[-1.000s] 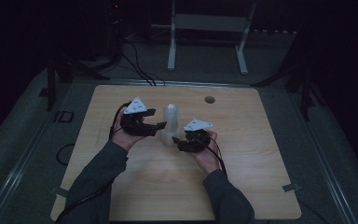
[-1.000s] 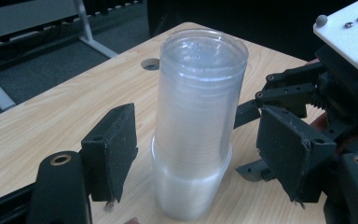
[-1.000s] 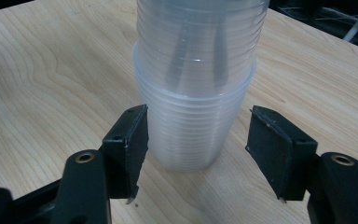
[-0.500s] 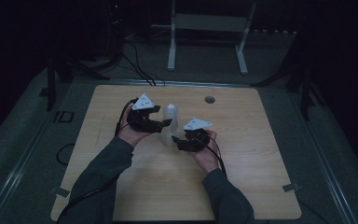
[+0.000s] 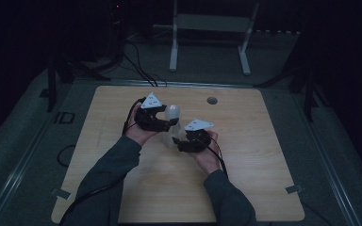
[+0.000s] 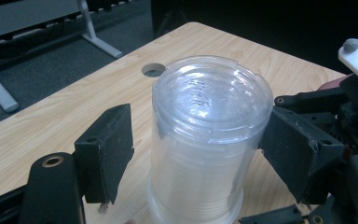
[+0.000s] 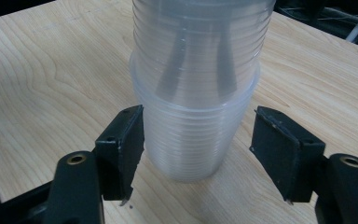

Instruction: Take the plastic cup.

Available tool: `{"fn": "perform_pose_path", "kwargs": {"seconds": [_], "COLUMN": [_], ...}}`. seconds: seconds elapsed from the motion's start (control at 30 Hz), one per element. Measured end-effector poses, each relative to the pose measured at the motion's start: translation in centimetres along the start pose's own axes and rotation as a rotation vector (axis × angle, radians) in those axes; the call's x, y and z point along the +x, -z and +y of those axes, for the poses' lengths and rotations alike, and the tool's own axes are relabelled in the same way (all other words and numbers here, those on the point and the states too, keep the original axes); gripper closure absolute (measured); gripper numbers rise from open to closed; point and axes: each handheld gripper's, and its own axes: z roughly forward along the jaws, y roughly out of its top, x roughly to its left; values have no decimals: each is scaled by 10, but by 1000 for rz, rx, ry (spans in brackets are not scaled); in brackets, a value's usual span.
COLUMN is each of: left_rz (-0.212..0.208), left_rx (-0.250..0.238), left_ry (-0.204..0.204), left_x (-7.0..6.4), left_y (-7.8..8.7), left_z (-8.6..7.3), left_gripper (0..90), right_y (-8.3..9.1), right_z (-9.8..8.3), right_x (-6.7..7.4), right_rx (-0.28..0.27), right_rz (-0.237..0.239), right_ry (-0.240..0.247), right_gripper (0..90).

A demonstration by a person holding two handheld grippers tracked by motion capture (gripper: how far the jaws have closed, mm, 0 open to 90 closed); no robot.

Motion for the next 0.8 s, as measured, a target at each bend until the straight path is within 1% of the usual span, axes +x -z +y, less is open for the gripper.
{"fn": "perform_pose_path", "kwargs": {"seconds": [0.1, 0.27, 0.37, 0.43, 0.5, 0.53, 0.63, 0.8], "left_rz": [0, -1, -2, -4, -11, -14, -19, -17], "left_rx": [-4, -28, -30, -30, -32, -31, -30, -24], "left_ry": [5, 18, 21, 22, 25, 24, 20, 19], "left_x": [0, 0, 0, 1, 1, 1, 0, -2], "left_y": [-2, -3, -3, -2, -3, -3, -3, -4], "left_z": [0, 1, 2, 2, 2, 2, 3, 4], "left_gripper": [257, 273, 273, 291, 325, 334, 366, 382], "right_y": [-1, -5, -6, -8, -11, -13, -15, -20], "right_z": [1, 3, 4, 5, 5, 5, 5, 5], "right_x": [0, 0, 0, 0, 0, 0, 0, 0], "right_rx": [-5, -20, -23, -24, -30, -32, -36, -45], "right_rz": [2, 14, 19, 17, 16, 16, 19, 20], "right_ry": [-5, -9, -10, -10, -23, -23, -23, -25], "right_gripper": [318, 296, 290, 274, 251, 244, 240, 219]}}
